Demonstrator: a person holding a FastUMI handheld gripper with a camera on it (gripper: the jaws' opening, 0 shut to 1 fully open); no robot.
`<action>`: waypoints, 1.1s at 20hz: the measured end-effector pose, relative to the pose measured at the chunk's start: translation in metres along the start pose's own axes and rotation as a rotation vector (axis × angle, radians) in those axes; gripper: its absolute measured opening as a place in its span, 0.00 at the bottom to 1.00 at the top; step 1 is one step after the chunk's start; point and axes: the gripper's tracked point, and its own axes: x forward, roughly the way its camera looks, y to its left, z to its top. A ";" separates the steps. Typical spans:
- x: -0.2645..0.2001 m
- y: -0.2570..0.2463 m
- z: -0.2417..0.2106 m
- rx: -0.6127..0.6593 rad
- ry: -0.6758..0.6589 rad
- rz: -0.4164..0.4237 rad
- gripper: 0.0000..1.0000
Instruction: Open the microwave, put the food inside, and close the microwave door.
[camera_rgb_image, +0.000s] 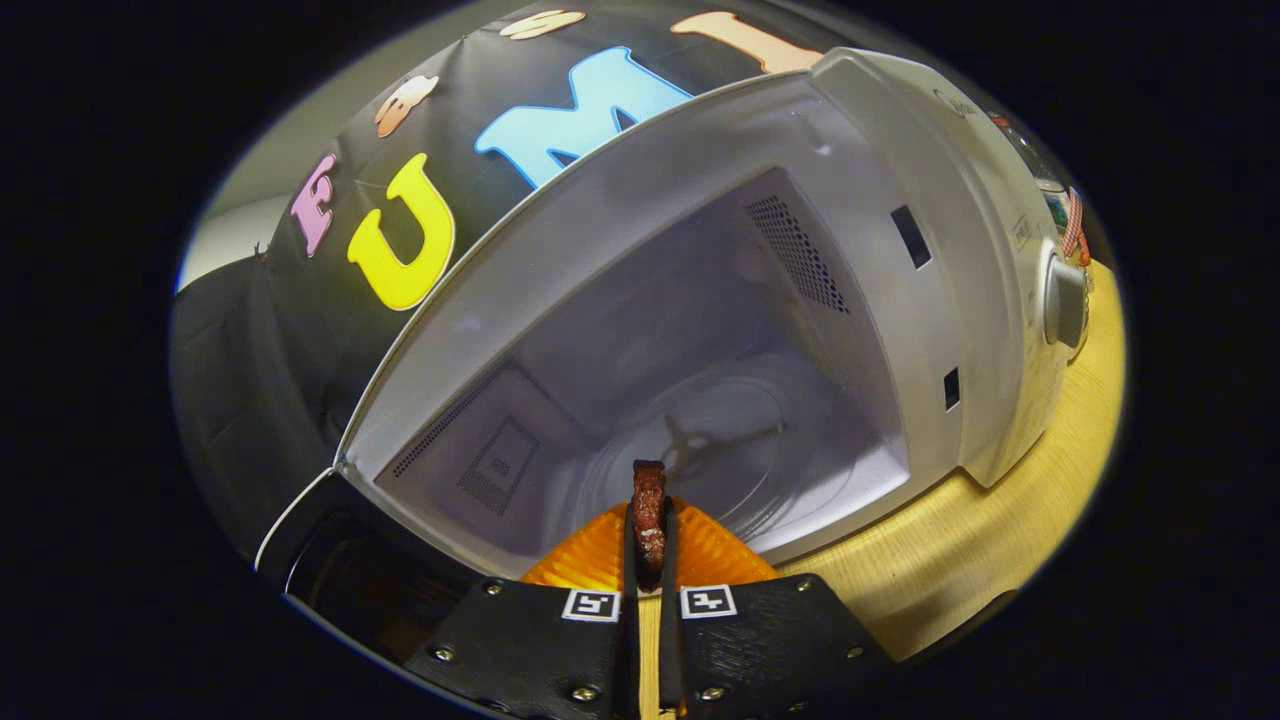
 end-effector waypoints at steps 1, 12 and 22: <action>0.002 -0.001 0.001 0.002 -0.001 -0.001 0.09; 0.000 -0.006 0.017 -0.351 -0.088 -0.121 0.97; -0.095 0.061 0.039 -0.486 -0.133 -0.020 0.97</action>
